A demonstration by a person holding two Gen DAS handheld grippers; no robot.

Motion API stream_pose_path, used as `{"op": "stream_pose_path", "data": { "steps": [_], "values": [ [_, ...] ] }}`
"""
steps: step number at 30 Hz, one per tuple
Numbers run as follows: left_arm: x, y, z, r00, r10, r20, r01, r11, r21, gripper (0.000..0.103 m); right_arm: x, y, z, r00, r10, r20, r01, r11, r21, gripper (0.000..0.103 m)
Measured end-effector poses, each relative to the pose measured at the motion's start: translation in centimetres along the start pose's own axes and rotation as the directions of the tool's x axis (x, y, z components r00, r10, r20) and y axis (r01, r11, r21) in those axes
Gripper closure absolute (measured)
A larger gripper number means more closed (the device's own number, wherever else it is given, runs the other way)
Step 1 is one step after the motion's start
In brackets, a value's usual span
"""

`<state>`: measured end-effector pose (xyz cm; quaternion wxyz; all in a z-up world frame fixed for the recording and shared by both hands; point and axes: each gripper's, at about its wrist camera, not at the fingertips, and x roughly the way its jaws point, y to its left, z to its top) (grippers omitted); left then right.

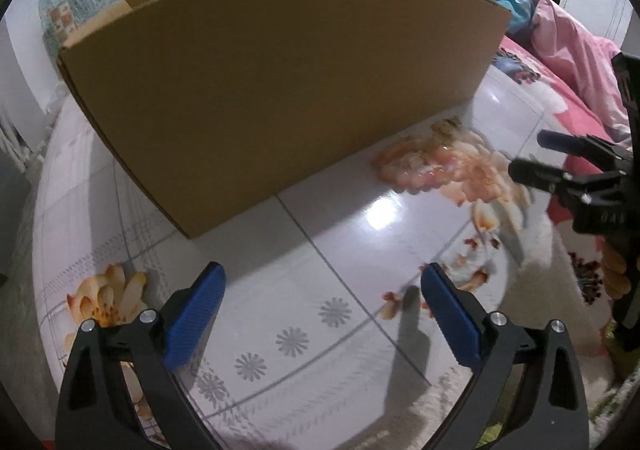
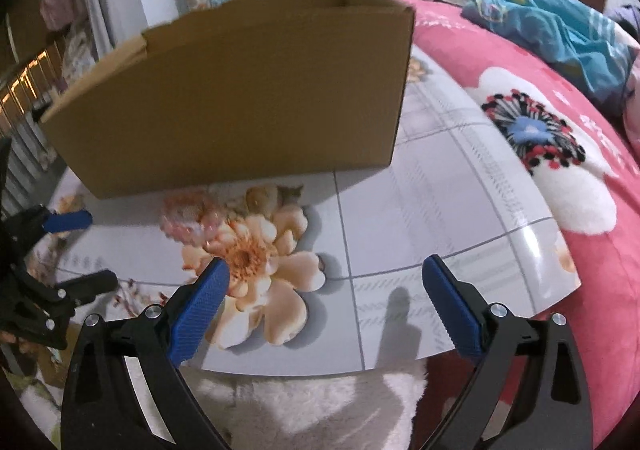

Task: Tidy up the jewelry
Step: 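Move both grippers back to the pink bead bracelet on the sheet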

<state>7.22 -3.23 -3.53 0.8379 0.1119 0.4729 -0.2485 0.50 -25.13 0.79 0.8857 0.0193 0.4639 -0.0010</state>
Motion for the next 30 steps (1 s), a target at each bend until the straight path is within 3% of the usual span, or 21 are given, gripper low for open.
{"op": "stream_pose_path", "data": {
  "steps": [3, 13, 19, 27, 30],
  "values": [
    [0.3, -0.5, 0.0, 0.999, 0.041, 0.005, -0.041, 0.999, 0.031, 0.006, 0.7, 0.3, -0.5, 0.999, -0.025, -0.022, 0.025, 0.999, -0.023, 0.010],
    [0.8, -1.2, 0.4, 0.998, 0.045, 0.034, -0.046, 0.999, 0.022, 0.006, 1.2, 0.6, -1.0, 0.999, -0.034, -0.016, 0.034, 0.999, -0.038, 0.008],
    [0.5, -0.7, 0.1, 0.999, 0.049, 0.012, -0.049, 0.999, 0.016, 0.005, 0.9, 0.5, -1.4, 1.000, -0.027, 0.008, 0.027, 0.999, -0.037, 0.008],
    [0.6, -0.7, 0.1, 0.999, 0.045, 0.017, -0.046, 0.999, 0.019, 0.005, 0.3, 0.2, -1.6, 0.999, 0.027, 0.020, -0.026, 0.998, -0.062, 0.008],
    [0.5, -0.7, 0.0, 0.998, 0.042, 0.037, -0.043, 0.999, 0.025, 0.005, -0.1, -1.1, -1.1, 0.996, 0.083, 0.045, -0.084, 0.996, 0.010, 0.008]
  ]
}}
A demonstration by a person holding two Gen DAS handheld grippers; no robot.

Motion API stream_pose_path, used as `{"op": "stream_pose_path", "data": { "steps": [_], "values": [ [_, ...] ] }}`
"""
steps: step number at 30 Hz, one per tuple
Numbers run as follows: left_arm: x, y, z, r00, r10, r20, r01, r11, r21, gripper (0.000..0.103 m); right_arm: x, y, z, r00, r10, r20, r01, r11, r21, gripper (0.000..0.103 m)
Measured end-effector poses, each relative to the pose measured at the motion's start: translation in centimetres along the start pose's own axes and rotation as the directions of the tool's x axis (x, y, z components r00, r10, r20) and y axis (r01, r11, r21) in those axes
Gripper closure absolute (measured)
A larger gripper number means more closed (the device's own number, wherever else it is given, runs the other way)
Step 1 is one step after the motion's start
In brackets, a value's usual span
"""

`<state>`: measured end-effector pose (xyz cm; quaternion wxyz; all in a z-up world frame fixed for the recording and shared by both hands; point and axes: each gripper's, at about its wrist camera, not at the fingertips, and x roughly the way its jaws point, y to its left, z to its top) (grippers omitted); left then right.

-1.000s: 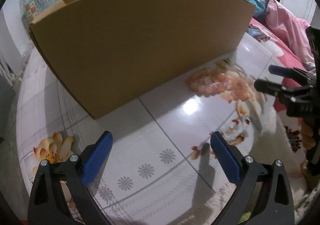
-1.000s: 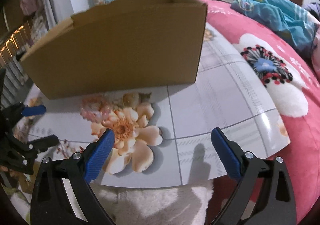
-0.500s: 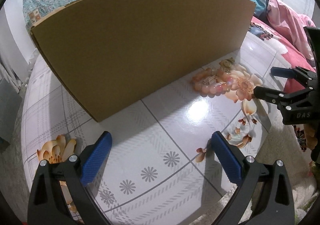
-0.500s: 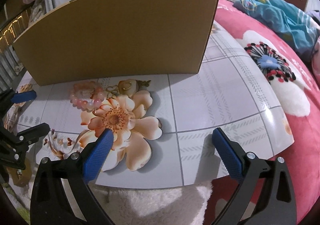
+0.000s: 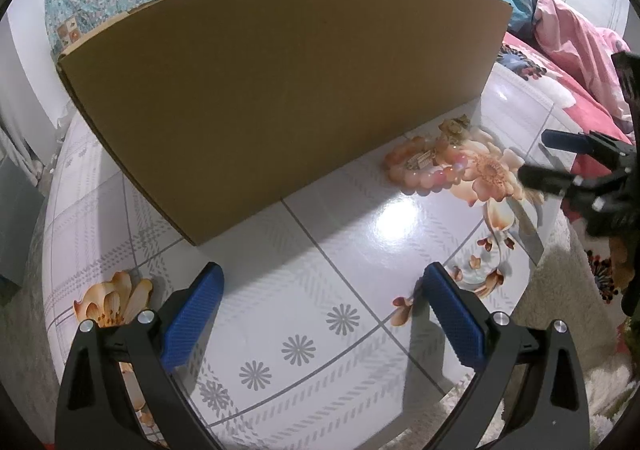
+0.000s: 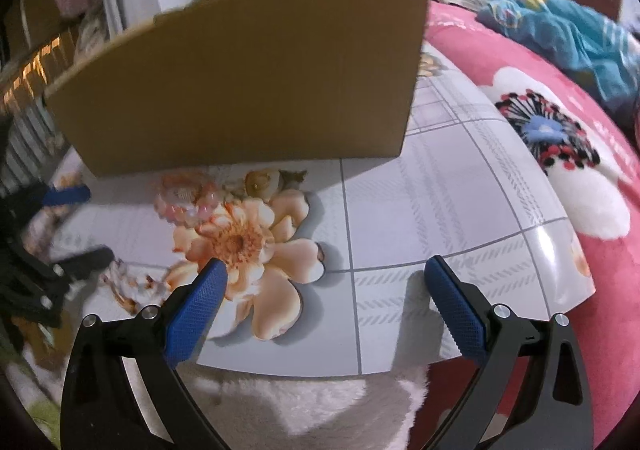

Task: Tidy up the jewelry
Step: 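Move both grippers back to the pink bead bracelet on the sheet, then close the left gripper on the pink bead bracelet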

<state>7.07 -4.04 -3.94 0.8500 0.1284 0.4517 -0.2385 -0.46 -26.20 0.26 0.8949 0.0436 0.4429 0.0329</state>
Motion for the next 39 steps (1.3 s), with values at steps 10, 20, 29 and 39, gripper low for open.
{"op": "stream_pose_path", "data": {
  "steps": [10, 20, 29, 39],
  "values": [
    [-0.6, -0.5, 0.8, 0.998, -0.041, 0.044, 0.039, 0.999, 0.037, 0.017, -1.6, -1.2, 0.6, 0.985, 0.137, 0.108, -0.143, 0.989, 0.048, 0.019],
    [0.0, -6.1, 4.0, 0.982, -0.166, 0.084, 0.136, 0.947, 0.291, 0.062, -0.6, -0.8, 0.5, 0.977, 0.183, 0.112, -0.185, 0.983, 0.008, 0.033],
    [2.4, -6.9, 5.4, 0.989, -0.151, 0.003, 0.141, 0.925, 0.352, 0.081, -0.5, -1.6, -0.1, 0.969, 0.214, 0.124, -0.219, 0.975, 0.032, 0.034],
    [2.2, -7.7, 5.3, 0.987, -0.161, -0.010, 0.150, 0.898, 0.413, 0.094, -0.7, -2.3, -0.5, 0.961, 0.238, 0.138, -0.247, 0.967, 0.055, 0.034]
  ]
}}
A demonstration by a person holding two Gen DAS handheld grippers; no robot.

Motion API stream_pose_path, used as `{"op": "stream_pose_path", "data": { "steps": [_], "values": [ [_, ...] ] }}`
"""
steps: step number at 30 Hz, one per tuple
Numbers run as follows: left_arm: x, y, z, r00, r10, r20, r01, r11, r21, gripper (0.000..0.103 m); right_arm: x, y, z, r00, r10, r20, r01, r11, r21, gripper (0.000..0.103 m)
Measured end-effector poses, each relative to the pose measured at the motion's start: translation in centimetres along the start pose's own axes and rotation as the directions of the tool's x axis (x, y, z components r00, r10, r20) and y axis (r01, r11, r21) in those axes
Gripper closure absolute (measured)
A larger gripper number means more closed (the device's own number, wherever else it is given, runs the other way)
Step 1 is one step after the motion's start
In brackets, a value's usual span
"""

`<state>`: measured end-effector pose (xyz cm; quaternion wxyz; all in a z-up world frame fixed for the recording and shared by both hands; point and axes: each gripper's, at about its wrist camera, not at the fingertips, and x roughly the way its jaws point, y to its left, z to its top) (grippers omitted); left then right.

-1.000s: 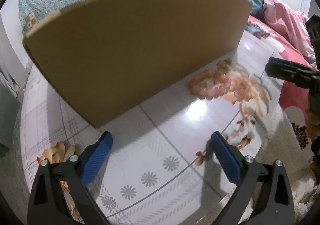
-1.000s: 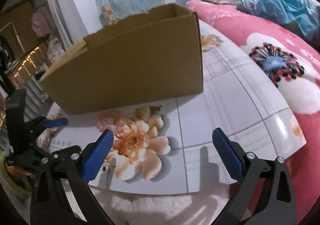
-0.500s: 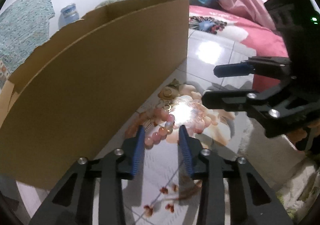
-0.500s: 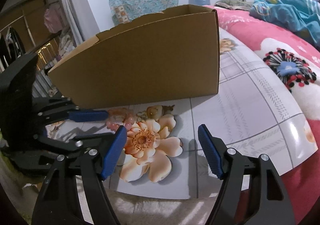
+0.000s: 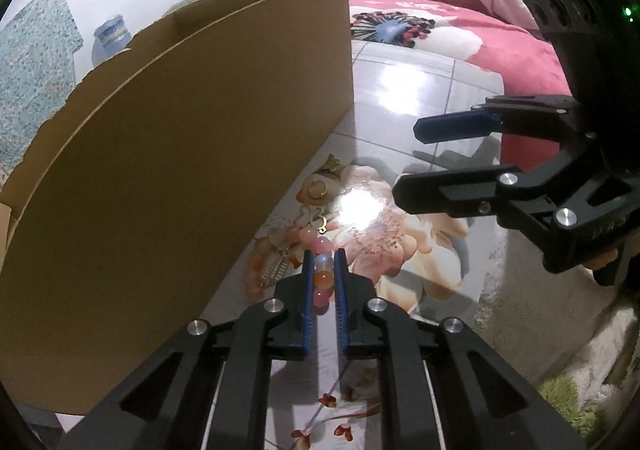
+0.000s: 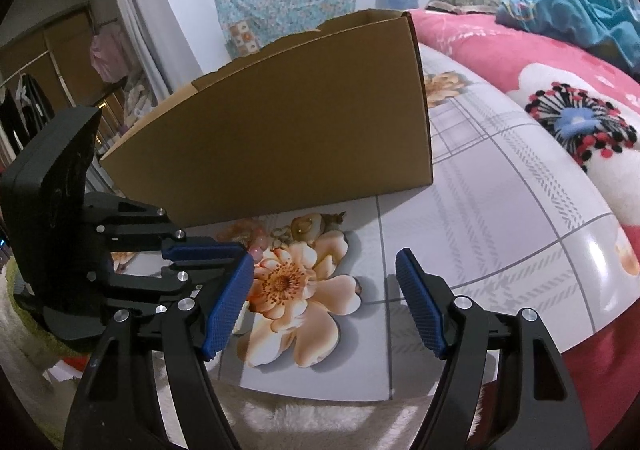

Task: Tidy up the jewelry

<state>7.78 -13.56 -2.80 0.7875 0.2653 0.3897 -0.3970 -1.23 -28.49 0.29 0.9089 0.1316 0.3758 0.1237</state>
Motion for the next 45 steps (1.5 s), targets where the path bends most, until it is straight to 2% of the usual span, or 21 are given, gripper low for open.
{"op": "stream_pose_path", "data": {
  "steps": [5, 12, 19, 22, 24, 27, 28, 32, 34, 36, 37, 40, 45],
  "values": [
    [-1.4, 0.4, 0.8, 0.998, -0.006, 0.065, 0.007, 1.000, -0.025, 0.094, -0.3, -0.2, -0.1, 1.000, 0.002, 0.004, -0.002, 1.000, 0.008, 0.034],
    [-4.4, 3.2, 1.5, 0.984, 0.003, 0.181, 0.024, 0.989, -0.147, 0.094, -0.8, -0.1, -0.3, 1.000, 0.006, 0.012, -0.007, 1.000, 0.016, 0.034],
    [-6.5, 5.1, 0.0, 0.975, -0.027, 0.221, 0.085, 0.962, -0.258, 0.094, -1.1, 0.3, -0.1, 1.000, 0.009, 0.020, -0.009, 1.000, 0.016, 0.034],
    [-6.8, 5.9, -1.3, 0.975, -0.063, 0.214, 0.132, 0.936, -0.326, 0.094, -1.3, 0.6, 0.0, 1.000, 0.010, 0.022, -0.010, 1.000, 0.010, 0.034],
    [-7.1, 6.1, -2.6, 0.969, -0.101, 0.225, 0.179, 0.916, -0.358, 0.094, -1.3, 0.8, 0.0, 1.000, 0.012, 0.024, -0.012, 1.000, 0.005, 0.034],
    [-7.0, 6.8, -4.6, 0.963, -0.153, 0.222, 0.238, 0.868, -0.436, 0.094, -1.4, 1.1, 0.1, 1.000, 0.014, 0.022, -0.014, 1.000, 0.000, 0.034],
    [-6.7, 7.1, -5.5, 0.965, -0.159, 0.207, 0.241, 0.849, -0.471, 0.094, -1.3, 1.2, 0.1, 1.000, 0.015, 0.021, -0.015, 1.000, -0.003, 0.034],
    [-6.2, 8.1, -7.5, 0.979, -0.133, 0.153, 0.195, 0.820, -0.537, 0.094, -1.4, 1.7, 0.3, 1.000, 0.016, 0.023, -0.015, 1.000, -0.014, 0.034],
    [-6.0, 8.3, -8.0, 0.988, -0.110, 0.108, 0.151, 0.826, -0.543, 0.093, -1.2, 1.8, 0.4, 1.000, 0.011, 0.023, -0.011, 1.000, -0.020, 0.034],
    [-6.3, 8.1, -8.2, 0.991, -0.087, 0.104, 0.129, 0.836, -0.534, 0.082, -1.2, 1.9, 0.5, 1.000, 0.008, 0.023, -0.007, 1.000, -0.026, 0.034],
    [-6.7, 8.0, -8.2, 0.992, -0.067, 0.110, 0.116, 0.843, -0.526, 0.081, -1.2, 2.0, 0.5, 1.000, 0.007, 0.023, -0.006, 1.000, -0.029, 0.034],
    [-7.5, 7.5, -7.9, 0.990, -0.032, 0.135, 0.095, 0.864, -0.494, 0.081, -1.2, 2.1, 0.6, 1.000, -0.005, 0.027, 0.006, 0.999, -0.035, 0.034],
    [-7.2, 5.4, -6.1, 0.985, -0.044, 0.165, 0.107, 0.912, -0.396, 0.081, -1.0, 2.7, 0.5, 1.000, -0.001, 0.031, 0.003, 0.998, -0.056, 0.036]
  ]
}}
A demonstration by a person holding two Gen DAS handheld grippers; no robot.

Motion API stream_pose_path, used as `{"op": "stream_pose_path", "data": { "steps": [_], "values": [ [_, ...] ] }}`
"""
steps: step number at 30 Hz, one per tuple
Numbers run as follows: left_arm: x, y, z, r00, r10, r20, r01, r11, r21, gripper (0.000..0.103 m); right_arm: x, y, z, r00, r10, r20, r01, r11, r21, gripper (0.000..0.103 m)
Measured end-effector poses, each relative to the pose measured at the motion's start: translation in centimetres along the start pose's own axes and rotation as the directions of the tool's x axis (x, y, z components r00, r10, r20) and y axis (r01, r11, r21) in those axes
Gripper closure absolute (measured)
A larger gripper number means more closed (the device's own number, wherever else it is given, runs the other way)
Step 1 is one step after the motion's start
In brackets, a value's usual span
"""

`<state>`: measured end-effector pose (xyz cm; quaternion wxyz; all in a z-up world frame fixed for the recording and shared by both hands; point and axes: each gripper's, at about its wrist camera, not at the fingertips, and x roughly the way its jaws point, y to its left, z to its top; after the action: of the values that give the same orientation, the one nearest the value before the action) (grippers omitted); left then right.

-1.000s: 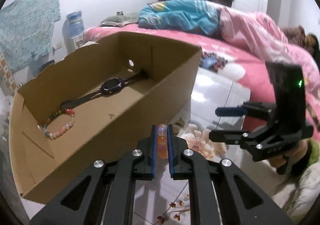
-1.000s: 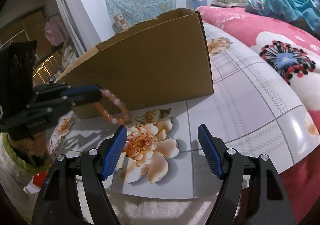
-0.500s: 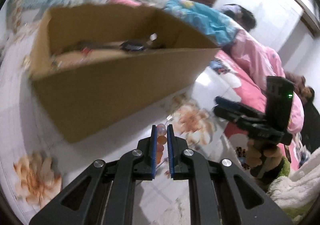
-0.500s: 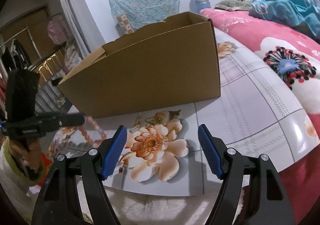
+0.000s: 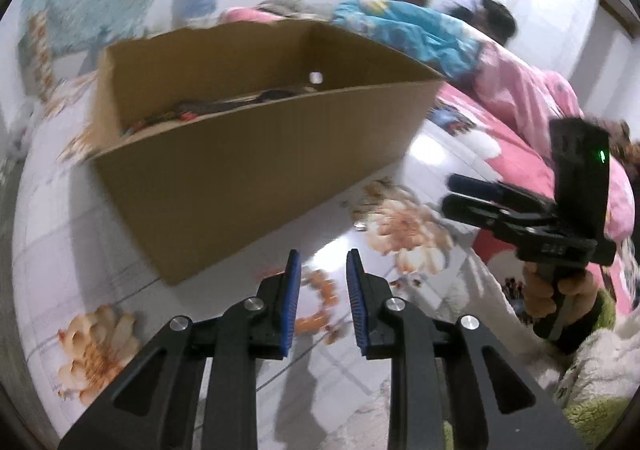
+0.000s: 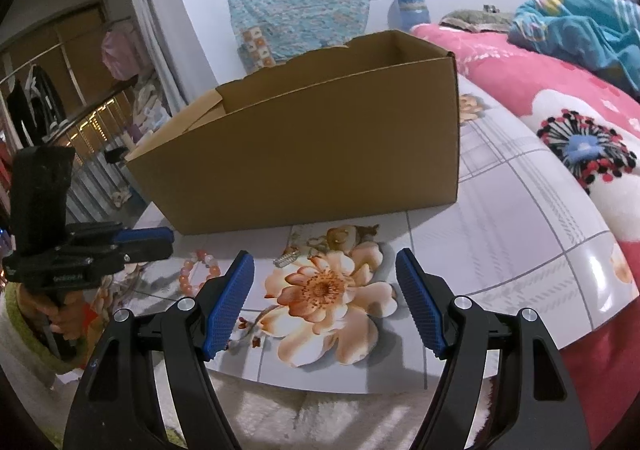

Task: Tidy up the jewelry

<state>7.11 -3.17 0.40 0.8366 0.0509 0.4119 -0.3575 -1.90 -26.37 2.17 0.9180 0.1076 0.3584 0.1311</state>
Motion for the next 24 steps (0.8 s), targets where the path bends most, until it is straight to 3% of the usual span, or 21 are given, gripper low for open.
{"op": "stream_pose_path", "data": {
  "steps": [8, 20, 24],
  "values": [
    [4.8, -3.1, 2.1, 0.999, 0.013, -0.050, -0.006, 0.990, 0.142, 0.081, 0.5, -0.1, -0.2, 1.000, -0.014, -0.008, 0.014, 0.999, -0.029, 0.048],
    [8.4, -4.3, 3.4, 0.993, 0.052, -0.109, -0.026, 0.972, 0.235, 0.081, 0.8, -1.1, -0.7, 1.000, -0.010, -0.017, 0.009, 1.000, -0.008, 0.049],
    [9.0, -4.9, 3.1, 0.989, 0.084, -0.122, -0.047, 0.960, 0.276, 0.089, 0.8, -1.2, -0.8, 1.000, -0.008, -0.018, 0.008, 1.000, 0.000, 0.050]
  ]
}}
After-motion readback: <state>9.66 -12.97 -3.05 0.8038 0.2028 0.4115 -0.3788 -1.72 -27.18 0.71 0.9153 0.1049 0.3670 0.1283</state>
